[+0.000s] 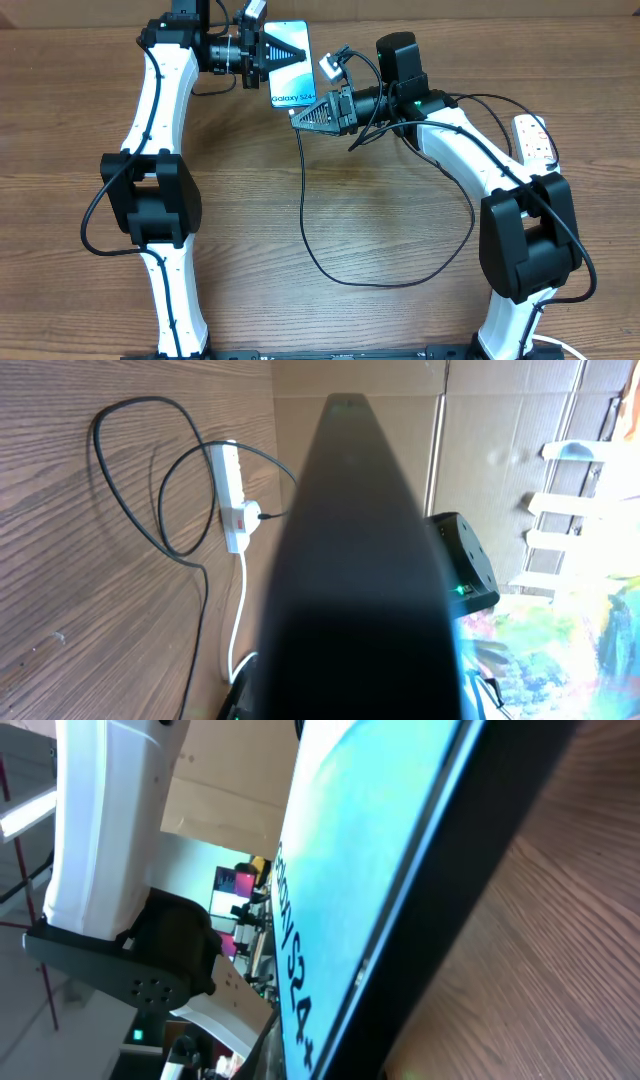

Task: Plug charger to phone and switch on socket

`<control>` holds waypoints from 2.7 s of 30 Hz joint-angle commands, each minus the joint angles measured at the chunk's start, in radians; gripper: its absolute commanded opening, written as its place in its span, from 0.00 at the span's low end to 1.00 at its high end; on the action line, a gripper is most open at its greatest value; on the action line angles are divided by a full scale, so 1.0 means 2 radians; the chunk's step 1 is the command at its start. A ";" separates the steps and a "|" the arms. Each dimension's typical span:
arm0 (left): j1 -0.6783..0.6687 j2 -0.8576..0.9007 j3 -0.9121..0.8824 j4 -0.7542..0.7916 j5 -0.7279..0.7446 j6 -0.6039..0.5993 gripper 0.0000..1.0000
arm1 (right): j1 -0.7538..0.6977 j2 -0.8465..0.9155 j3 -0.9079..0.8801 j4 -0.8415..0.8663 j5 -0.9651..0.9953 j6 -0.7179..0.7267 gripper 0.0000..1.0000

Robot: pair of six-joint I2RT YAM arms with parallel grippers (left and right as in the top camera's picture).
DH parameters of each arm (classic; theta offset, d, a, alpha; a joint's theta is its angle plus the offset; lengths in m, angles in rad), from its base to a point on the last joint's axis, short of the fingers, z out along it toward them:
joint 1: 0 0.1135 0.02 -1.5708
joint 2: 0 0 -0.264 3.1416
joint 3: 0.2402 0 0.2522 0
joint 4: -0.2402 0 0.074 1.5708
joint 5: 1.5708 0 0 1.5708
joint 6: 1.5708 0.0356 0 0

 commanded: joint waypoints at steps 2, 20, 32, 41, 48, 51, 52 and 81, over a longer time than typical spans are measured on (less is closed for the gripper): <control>0.001 -0.008 0.010 0.002 0.027 -0.004 0.04 | 0.002 -0.015 0.010 0.004 -0.011 0.005 0.04; 0.003 -0.008 0.010 0.007 0.033 -0.003 0.04 | 0.002 -0.015 0.010 0.017 -0.020 0.005 0.04; 0.003 -0.008 0.010 0.007 0.033 -0.003 0.04 | 0.001 -0.015 0.010 0.017 0.006 0.007 0.04; 0.003 -0.008 0.010 0.007 0.032 -0.003 0.04 | -0.003 -0.015 0.010 0.017 0.002 0.022 0.04; 0.003 -0.008 0.010 0.008 0.032 -0.003 0.04 | -0.004 -0.015 0.010 0.032 -0.021 0.029 0.04; 0.003 -0.008 0.010 0.008 0.032 -0.003 0.04 | -0.005 -0.015 0.010 0.033 -0.021 0.030 0.04; 0.003 -0.008 0.010 0.008 0.032 -0.003 0.04 | -0.005 -0.015 0.010 0.034 -0.021 0.030 0.04; 0.002 -0.008 0.010 0.007 0.032 -0.003 0.04 | -0.020 -0.015 0.010 0.038 0.031 0.062 0.04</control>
